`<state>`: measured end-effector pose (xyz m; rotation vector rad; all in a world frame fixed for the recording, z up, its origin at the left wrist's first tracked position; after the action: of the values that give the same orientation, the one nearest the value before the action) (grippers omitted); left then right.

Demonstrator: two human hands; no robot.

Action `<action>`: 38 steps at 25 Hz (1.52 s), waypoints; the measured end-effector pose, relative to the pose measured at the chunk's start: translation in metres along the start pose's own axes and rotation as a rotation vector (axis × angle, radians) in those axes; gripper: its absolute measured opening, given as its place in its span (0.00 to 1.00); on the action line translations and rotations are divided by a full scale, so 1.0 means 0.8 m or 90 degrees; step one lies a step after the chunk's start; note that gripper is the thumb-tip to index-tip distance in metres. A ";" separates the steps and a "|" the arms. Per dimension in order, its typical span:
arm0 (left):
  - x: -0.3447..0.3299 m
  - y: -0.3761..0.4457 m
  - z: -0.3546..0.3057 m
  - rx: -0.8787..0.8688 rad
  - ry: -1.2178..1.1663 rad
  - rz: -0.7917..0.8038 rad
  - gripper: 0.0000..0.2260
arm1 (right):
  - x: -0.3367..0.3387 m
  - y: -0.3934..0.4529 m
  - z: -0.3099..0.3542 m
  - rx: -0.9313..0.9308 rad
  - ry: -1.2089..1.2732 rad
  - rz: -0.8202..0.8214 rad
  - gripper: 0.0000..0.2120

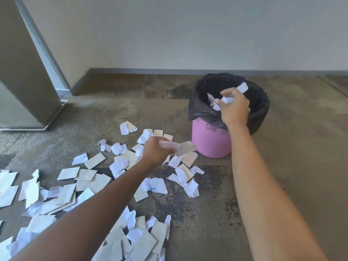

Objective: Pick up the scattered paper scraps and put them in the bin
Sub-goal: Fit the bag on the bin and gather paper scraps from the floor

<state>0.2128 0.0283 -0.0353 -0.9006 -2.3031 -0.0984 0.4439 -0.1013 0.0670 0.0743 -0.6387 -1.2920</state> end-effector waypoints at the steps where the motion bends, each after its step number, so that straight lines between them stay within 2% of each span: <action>1: 0.010 0.004 -0.026 -0.023 -0.028 -0.025 0.06 | -0.001 -0.002 -0.001 -0.005 -0.037 -0.001 0.09; 3: 0.026 0.011 -0.079 -0.065 -0.074 -0.075 0.03 | 0.001 -0.005 -0.001 -0.009 -0.050 -0.033 0.08; 7: 0.042 0.032 -0.176 -0.115 -0.118 -0.154 0.04 | 0.021 -0.004 -0.006 -0.026 0.199 -0.158 0.10; 9: 0.039 0.043 -0.218 -0.143 -0.123 -0.167 0.01 | 0.027 0.003 -0.010 -0.034 0.221 -0.170 0.15; 12: 0.017 0.067 -0.262 -0.154 -0.107 -0.148 0.07 | 0.031 0.013 -0.023 -0.117 0.274 -0.184 0.23; 16: -0.028 0.096 -0.282 -0.088 -0.044 -0.084 0.19 | 0.044 0.011 -0.039 -0.299 0.453 -0.299 0.22; 20: -0.053 0.099 -0.272 -0.093 -0.042 -0.002 0.27 | 0.053 0.010 -0.035 -0.327 0.506 -0.364 0.18; 22: -0.042 0.102 -0.257 -0.104 -0.095 -0.029 0.26 | 0.055 0.006 -0.034 -0.325 0.497 -0.374 0.17; 24: -0.024 0.100 -0.240 -0.133 -0.090 -0.102 0.17 | 0.054 0.001 -0.036 -0.318 0.488 -0.378 0.16; 27: -0.002 0.089 -0.196 -0.141 -0.054 -0.187 0.09 | 0.046 -0.008 -0.022 -0.240 0.434 -0.351 0.14; 31: -0.006 0.082 -0.100 -0.060 0.000 -0.133 0.11 | 0.015 -0.034 0.036 0.037 0.362 -0.243 0.10; 33: -0.013 0.068 -0.046 -0.042 0.090 -0.084 0.15 | -0.016 -0.060 0.051 0.132 0.337 -0.131 0.09; 35: -0.025 0.050 0.011 -0.022 0.180 -0.018 0.20 | -0.055 -0.089 0.042 0.165 0.285 0.002 0.08; 38: -0.050 0.019 0.091 0.021 0.382 0.089 0.27 | -0.121 -0.133 -0.019 0.100 0.152 0.236 0.10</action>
<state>0.2044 0.0382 -0.1186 -0.8691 -1.6783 -0.2347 0.3464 -0.0492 -0.0261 0.2251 -0.5173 -0.8578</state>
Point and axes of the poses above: each hand's wrist, its own y-axis towards the middle knuckle, its own x-axis out of the back of the hand, z = x × y, the point moved 6 cm from there along y, towards the middle knuckle, and after that the axes turned 9 degrees about y, right-handed, at the moved point
